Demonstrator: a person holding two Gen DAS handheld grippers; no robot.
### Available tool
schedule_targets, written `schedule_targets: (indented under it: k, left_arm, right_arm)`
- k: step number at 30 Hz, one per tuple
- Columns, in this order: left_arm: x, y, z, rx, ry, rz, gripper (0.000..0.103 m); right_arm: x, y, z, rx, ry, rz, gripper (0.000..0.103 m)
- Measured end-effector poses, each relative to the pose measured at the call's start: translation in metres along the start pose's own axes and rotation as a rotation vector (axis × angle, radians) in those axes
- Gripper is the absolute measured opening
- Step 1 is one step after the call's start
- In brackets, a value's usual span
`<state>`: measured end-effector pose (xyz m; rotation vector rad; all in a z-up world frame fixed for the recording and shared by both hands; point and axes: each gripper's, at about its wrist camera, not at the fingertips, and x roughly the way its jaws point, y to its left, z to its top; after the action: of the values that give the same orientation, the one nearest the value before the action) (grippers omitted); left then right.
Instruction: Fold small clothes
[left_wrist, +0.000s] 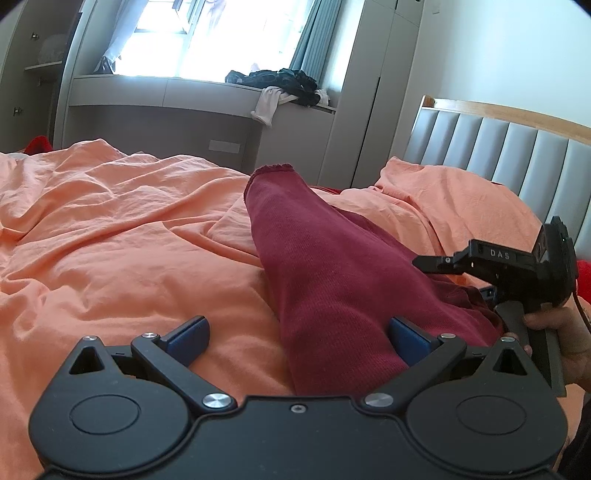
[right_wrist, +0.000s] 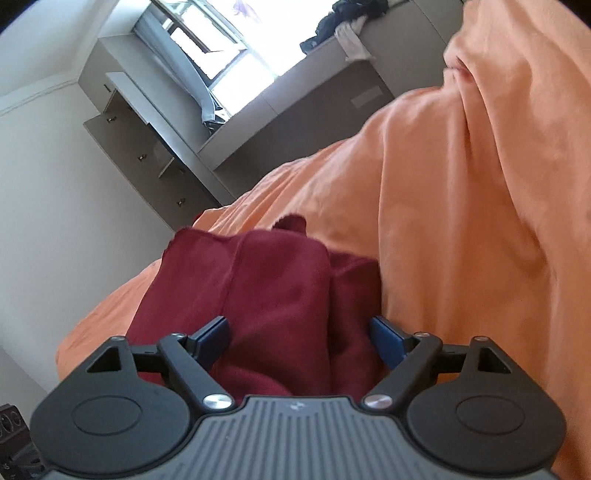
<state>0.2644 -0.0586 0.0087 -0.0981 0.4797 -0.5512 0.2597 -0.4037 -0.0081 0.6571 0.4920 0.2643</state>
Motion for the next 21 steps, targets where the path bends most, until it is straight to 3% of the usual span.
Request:
schedule_targets:
  k: [6,10,13,18,21]
  left_arm:
    - [0.001,0.0,0.009,0.009,0.021,-0.01,0.103]
    - [-0.002,0.008,0.016,-0.057,0.028,-0.068,0.103]
    - [-0.002,0.017,0.017,-0.124,0.036,-0.11,0.103]
    - [0.0,0.017,0.014,-0.107,0.031,-0.089,0.103]
    - [0.0,0.012,0.013,-0.071,0.023,-0.075,0.103]
  right_arm:
    - [-0.005,0.0,-0.009,0.004,-0.001,-0.004,0.082]
    - [-0.011,0.006,-0.015,-0.01,-0.033,-0.013,0.062]
    - [-0.016,0.026,-0.024,-0.12,-0.075,-0.065,0.051]
    - [-0.019,0.064,-0.039,-0.36,-0.131,-0.186,0.051]
    - [-0.02,0.076,-0.046,-0.434,-0.142,-0.215,0.05]
